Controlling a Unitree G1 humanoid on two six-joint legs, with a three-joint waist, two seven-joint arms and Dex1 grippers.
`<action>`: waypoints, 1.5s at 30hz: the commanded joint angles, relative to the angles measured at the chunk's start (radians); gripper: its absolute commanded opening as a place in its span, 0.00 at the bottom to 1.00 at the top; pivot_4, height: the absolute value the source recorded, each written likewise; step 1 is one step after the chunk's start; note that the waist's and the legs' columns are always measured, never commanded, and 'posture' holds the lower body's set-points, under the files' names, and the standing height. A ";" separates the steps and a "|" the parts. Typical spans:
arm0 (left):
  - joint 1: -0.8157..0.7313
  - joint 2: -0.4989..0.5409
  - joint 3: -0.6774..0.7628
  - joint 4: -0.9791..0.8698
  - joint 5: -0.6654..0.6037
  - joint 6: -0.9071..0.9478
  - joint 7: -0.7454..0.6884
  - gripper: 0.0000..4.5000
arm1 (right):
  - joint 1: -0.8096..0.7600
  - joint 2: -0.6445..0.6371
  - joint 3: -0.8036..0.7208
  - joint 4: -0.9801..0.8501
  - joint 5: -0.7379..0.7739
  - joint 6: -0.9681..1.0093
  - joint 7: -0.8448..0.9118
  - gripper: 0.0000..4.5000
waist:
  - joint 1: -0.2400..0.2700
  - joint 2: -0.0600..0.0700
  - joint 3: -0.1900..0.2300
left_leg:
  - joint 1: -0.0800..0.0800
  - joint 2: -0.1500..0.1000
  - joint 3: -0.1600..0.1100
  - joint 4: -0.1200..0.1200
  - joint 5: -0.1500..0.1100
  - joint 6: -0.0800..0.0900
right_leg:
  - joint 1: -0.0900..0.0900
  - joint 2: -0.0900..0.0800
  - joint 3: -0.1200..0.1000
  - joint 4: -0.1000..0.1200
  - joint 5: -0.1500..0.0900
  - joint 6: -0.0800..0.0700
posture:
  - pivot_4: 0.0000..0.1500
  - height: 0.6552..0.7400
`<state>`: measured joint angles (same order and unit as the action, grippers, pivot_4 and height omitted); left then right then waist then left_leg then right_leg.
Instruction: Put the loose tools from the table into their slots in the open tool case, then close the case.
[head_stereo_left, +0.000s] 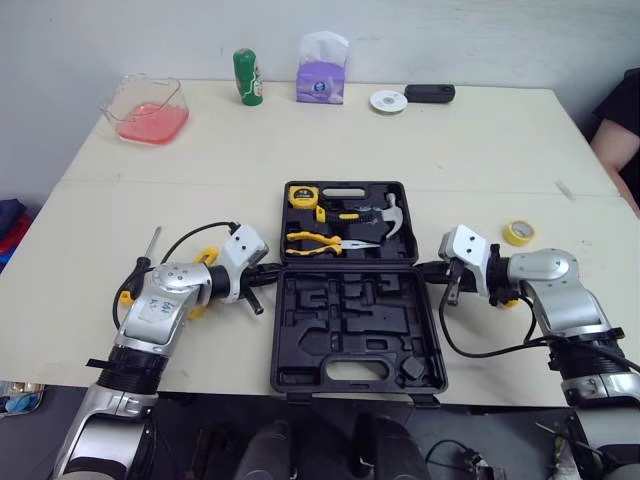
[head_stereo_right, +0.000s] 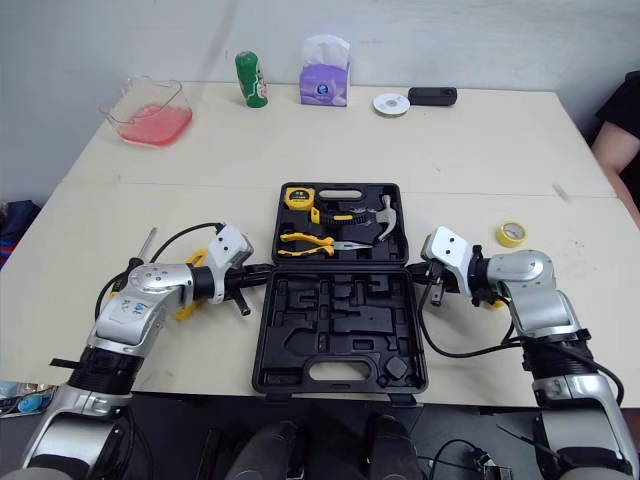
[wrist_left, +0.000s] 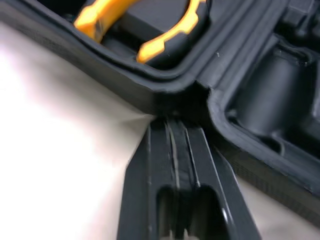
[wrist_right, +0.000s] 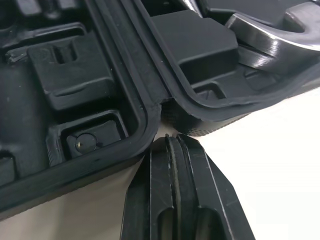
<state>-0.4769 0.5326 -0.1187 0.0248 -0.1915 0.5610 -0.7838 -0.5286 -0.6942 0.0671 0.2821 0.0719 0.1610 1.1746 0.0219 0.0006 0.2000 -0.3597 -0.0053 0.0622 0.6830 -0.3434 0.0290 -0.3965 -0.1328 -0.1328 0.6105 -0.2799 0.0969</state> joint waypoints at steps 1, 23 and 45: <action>0.032 -0.011 -0.026 -0.075 -0.010 -0.014 -0.019 0.00 | 0.032 0.007 -0.002 -0.109 0.045 0.026 0.000 0.00 | 0.000 0.000 0.000 | 0.000 0.000 0.000 0.000 0.000 0.000 | 0.000 0.000 0.000 0.000 0.000 0.000 | 1.00 1.00; 0.188 0.231 0.334 -0.223 -0.110 -0.125 -0.067 0.00 | 0.160 -0.167 -0.225 -0.136 0.159 -0.100 0.011 0.00 | -0.002 0.000 0.000 | 0.000 0.001 0.000 0.000 -0.001 0.000 | 0.000 -0.001 0.000 -0.002 0.000 0.000 | 1.00 1.00; 0.603 0.396 1.048 0.418 -0.088 -0.555 0.067 0.99 | 0.445 -0.354 -0.694 0.508 0.155 -0.605 -0.238 1.00 | -0.025 0.000 0.000 | 0.005 0.004 0.006 -0.001 -0.011 0.001 | 0.001 -0.008 0.002 -0.006 -0.001 -0.002 | 1.00 1.00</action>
<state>0.1099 0.8930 0.8814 0.4104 -0.2880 0.0381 -0.7487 -0.0925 -1.0154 -0.5862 0.7526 0.2206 -0.3938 0.9612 -0.0032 0.0011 0.2004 -0.3542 -0.0014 0.0682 0.6812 -0.3542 0.0300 -0.3953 -0.1412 -0.1310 0.6040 -0.2808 0.0950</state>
